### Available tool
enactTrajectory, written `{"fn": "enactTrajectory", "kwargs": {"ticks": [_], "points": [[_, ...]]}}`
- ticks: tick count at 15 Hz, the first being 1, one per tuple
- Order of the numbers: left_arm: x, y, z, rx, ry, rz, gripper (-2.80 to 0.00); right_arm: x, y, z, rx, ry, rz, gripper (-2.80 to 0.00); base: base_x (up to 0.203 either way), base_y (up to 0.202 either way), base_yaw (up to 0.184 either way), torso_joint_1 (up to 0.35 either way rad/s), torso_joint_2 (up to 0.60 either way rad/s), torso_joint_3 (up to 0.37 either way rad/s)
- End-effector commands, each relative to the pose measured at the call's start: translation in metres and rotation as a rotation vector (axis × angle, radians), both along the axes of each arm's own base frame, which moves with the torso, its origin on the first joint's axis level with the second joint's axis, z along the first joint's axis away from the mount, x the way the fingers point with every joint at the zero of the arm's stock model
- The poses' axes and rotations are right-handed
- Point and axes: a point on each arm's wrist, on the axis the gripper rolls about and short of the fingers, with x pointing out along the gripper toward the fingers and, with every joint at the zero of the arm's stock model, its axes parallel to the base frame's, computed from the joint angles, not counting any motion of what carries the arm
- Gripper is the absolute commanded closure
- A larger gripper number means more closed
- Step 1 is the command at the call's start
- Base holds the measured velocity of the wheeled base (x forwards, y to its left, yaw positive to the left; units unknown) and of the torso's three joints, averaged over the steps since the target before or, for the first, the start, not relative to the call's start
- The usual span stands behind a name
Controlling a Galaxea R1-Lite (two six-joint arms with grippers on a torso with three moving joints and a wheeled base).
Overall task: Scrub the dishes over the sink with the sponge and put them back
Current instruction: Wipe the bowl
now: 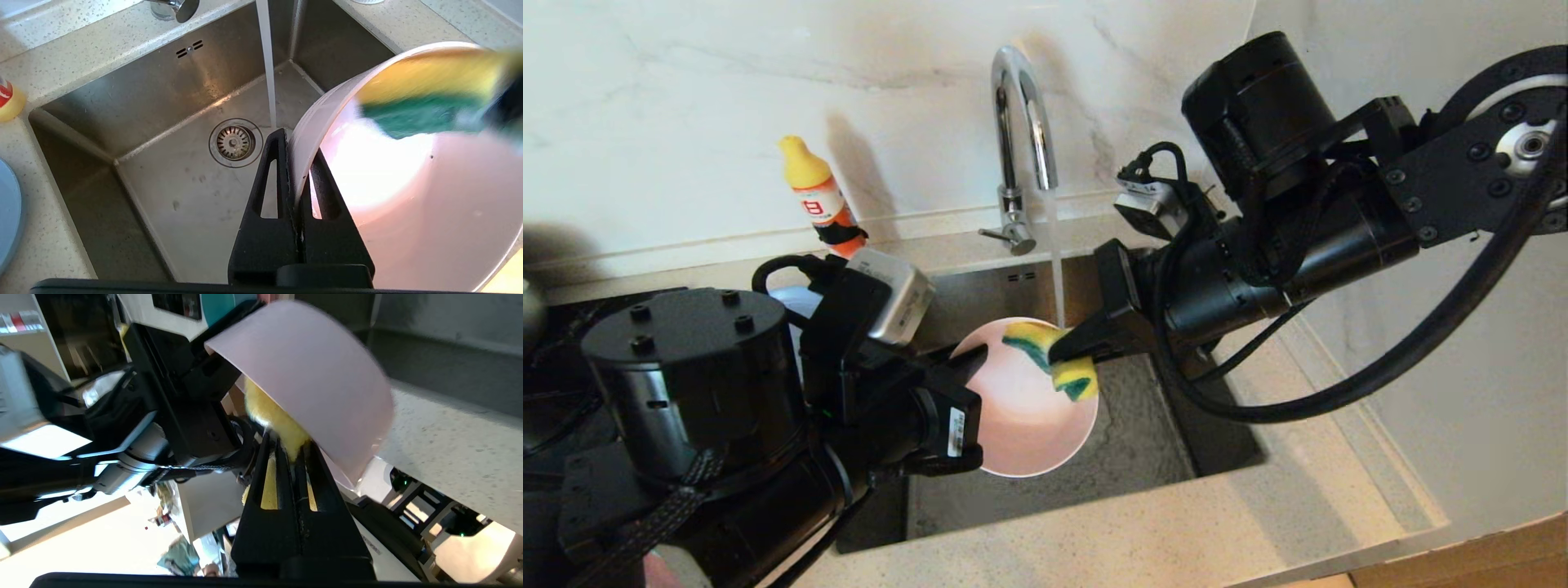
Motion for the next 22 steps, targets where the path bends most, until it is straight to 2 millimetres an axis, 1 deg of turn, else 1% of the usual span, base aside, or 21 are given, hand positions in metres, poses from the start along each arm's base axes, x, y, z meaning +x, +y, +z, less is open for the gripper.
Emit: {"fn": "enactTrajectory", "kwargs": {"ticks": [1,5,9,12,18,20,22], "points": [[-0.001,0.001,0.002,-0.007,-0.01,0.004,0.0,0.0,0.012,-0.011,-0.02,0.031,0.027,0.0,0.0,0.0,0.0,0.0,0.0,0.0],[-0.002,0.002,0.008,-0.022,-0.025,0.005,0.0,-0.003,0.024,-0.019,-0.039,0.051,0.053,0.0,0.0,0.0,0.0,0.0,0.0,0.0],[-0.001,0.002,0.008,-0.024,-0.025,0.005,0.0,-0.013,0.033,-0.02,-0.045,0.055,0.091,0.0,0.0,0.0,0.0,0.0,0.0,0.0],[0.0,0.002,0.007,-0.021,-0.022,0.008,0.0,-0.017,0.037,-0.021,-0.049,0.059,0.106,0.0,0.0,0.0,0.0,0.0,0.0,0.0],[0.003,0.001,0.006,-0.018,-0.017,0.017,0.0,-0.032,0.036,-0.01,-0.03,0.039,0.144,0.0,0.0,0.0,0.0,0.0,0.0,0.0],[0.007,0.001,0.004,-0.014,-0.011,0.024,0.0,-0.032,0.036,-0.011,-0.031,0.043,0.149,0.0,0.0,0.0,0.0,0.0,0.0,0.0],[0.007,0.001,0.004,-0.019,-0.012,0.026,0.0,-0.028,0.039,-0.017,-0.044,0.055,0.146,0.0,0.0,0.0,0.0,0.0,0.0,0.0]]}}
